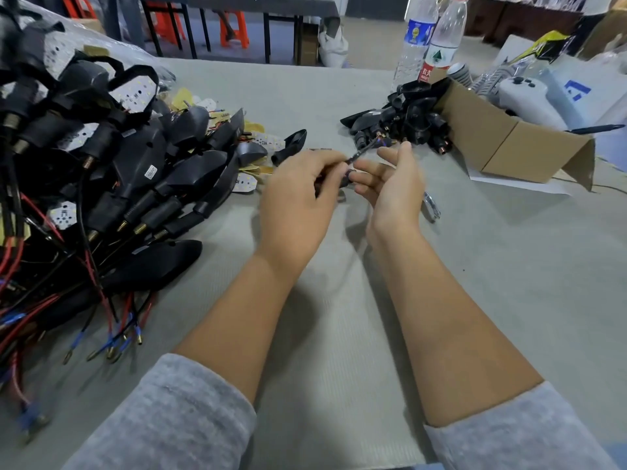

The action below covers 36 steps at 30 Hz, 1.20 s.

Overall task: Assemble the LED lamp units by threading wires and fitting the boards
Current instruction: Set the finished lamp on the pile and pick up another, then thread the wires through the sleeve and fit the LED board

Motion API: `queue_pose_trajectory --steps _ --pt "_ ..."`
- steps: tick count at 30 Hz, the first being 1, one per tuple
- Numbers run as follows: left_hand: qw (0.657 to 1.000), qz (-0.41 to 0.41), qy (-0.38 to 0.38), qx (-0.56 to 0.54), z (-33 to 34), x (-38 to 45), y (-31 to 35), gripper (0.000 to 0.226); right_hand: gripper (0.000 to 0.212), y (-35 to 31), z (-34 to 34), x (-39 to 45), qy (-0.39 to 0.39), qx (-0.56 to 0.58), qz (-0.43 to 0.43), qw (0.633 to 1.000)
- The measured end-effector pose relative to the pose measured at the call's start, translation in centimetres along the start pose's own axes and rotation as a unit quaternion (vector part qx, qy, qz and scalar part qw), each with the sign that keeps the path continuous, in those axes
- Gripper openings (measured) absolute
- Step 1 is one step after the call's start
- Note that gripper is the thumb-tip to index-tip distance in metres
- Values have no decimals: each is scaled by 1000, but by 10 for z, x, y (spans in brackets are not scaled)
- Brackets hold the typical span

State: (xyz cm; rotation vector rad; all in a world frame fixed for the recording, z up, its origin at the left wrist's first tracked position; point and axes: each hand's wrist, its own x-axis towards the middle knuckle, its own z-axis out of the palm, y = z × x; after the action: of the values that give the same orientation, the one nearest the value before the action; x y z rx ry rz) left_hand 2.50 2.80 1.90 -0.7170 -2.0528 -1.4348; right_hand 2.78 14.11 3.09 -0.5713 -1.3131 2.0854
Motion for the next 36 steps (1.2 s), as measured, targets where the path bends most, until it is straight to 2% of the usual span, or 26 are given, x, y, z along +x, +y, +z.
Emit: queue_pose_trajectory --steps 4,6,8,11,13,16,18,20,22,25,27,29,32,36 --pt "985 -86 -126 -83 9 -6 8 12 22 3 -4 9 10 63 51 997" --pt "959 -147 -192 -146 12 -7 13 15 24 5 -8 11 21 68 68 995" --pt "937 -181 -217 -206 11 -6 17 18 30 5 -12 13 25 65 76 995" --pt "942 -172 -184 -220 6 0 18 26 33 4 -14 13 20 52 67 996" --pt "956 -165 -127 -206 2 4 15 30 36 4 -15 16 24 39 64 997" --pt "949 -212 -13 -232 -9 13 5 25 37 3 -17 18 23 10 76 997" --pt "942 -253 27 -218 -17 19 -7 25 35 1 -18 17 21 -33 63 997" --pt "943 -280 8 -183 -22 20 -17 26 36 0 -19 15 17 -126 28 992" --pt "945 -283 -51 -153 -22 19 -24 24 32 -1 -19 13 6 -215 0 976" --pt "946 -261 -133 -139 -19 16 -25 24 28 -2 -18 13 -6 -253 -6 967" --pt "954 -245 -154 -78 -17 14 -26 23 27 -1 -18 14 -16 -252 -25 967" --pt "957 -240 -165 -4 -15 12 -28 19 21 2 -19 13 -34 -268 -73 960" --pt "958 -222 -173 45 -14 9 -32 12 20 6 -18 12 -51 -302 -136 942" --pt "974 -168 -116 100 -12 7 -27 11 25 7 -14 13 -57 -358 -160 918"
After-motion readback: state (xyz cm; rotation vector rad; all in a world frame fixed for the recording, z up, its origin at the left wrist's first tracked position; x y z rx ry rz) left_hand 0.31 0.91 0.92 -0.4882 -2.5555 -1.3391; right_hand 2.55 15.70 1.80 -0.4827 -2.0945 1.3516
